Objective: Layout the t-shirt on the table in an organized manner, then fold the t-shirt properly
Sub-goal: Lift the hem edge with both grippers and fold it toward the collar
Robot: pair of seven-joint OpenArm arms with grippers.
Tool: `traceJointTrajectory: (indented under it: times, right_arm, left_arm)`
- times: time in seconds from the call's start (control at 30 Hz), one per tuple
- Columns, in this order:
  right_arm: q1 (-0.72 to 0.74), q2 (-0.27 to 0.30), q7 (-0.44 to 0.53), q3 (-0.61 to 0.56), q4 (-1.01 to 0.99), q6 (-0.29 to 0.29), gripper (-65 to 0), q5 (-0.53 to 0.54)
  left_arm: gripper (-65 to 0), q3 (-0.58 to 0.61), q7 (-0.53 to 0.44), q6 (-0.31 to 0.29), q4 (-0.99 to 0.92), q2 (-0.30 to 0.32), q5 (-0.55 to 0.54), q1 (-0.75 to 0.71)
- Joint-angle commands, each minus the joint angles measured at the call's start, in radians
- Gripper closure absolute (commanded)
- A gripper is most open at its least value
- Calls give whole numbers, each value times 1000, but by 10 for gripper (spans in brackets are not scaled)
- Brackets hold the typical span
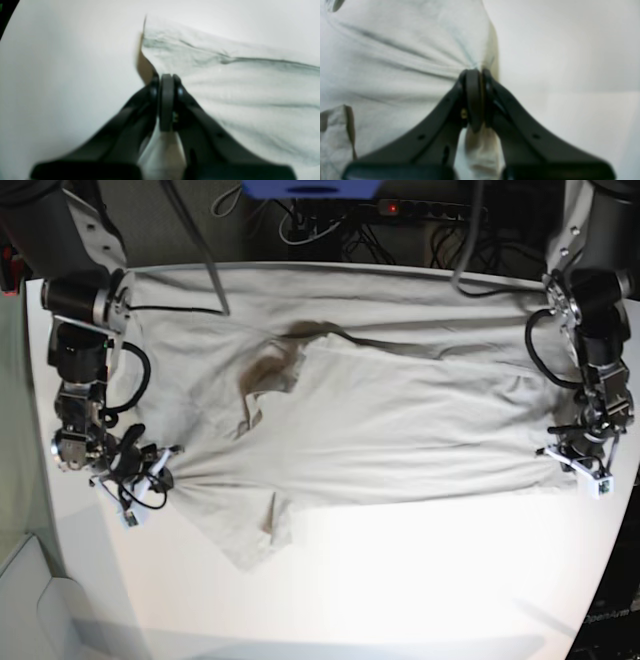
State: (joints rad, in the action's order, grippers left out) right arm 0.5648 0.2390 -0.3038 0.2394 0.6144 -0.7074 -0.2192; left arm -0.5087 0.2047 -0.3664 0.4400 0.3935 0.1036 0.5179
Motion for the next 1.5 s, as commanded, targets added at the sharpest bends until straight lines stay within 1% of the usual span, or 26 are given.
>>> traceJointTrajectory:
  times: [0.0, 0.07, 0.17, 0.23, 0.3, 0.47, 0.67, 0.8, 0.9, 0.97, 1.03, 1.17, 1.3, 1.4, 1.47]
  right_arm:
    - [8, 33, -74, 2, 19, 9, -13, -50]
    - [-1, 36, -90, 4, 69, 9, -13, -42]
    - [-21, 43, -142, 1, 129, 9, -13, 1]
    - [-27, 58, -183, 2, 169, 9, -13, 11]
    - [-30, 63, -217, 2, 203, 9, -13, 14]
    - [-71, 63, -237, 2, 286, 9, -12, 14]
    - [-125, 56, -277, 4, 410, 9, -12, 16]
    - [-141, 53, -285, 5, 447, 9, -12, 16]
    - [-157, 50, -301, 50, 488, 9, -12, 16]
    - [-165, 49, -303, 82, 511, 9, -12, 17]
    - [-180, 46, -305, 90, 522, 9, -12, 17]
    - [-199, 36, -364, 91, 565, 9, -12, 16]
    - [-249, 32, -410, 91, 689, 9, -12, 16]
    - [-297, -3, -415, 91, 801, 9, -12, 16]
    - [-335, -14, -417, 91, 876, 9, -12, 16]
  left_arm:
    - [-1, 0, 35, -4, 6, 9, 11, 5]
    - [-1, -1, 77, -4, 18, 3, 9, -6]
    - [-1, -1, 115, -4, 89, -46, 9, -41]
    - [-1, -1, 137, -4, 167, -75, 9, -89]
    - [-1, -1, 178, -4, 260, -117, 9, -126]
    - [-1, -1, 261, -4, 425, -172, 9, -173]
    - [-1, -1, 336, -4, 549, -173, 9, -183]
    - [-1, -1, 373, -4, 603, -172, 9, -183]
    - [-1, -1, 398, -4, 646, -170, 9, -183]
    - [-1, 0, 410, -4, 662, -167, 9, -183]
    - [-1, 5, 410, -4, 667, -166, 9, -183]
    - [-1, 2, 413, -4, 673, -166, 9, -183]
    - [-1, -1, 456, -6, 696, -164, 9, -180]
    - [-1, 3, 459, -6, 739, -166, 9, -183]
    - [-1, 6, 460, -6, 762, -167, 9, -183]
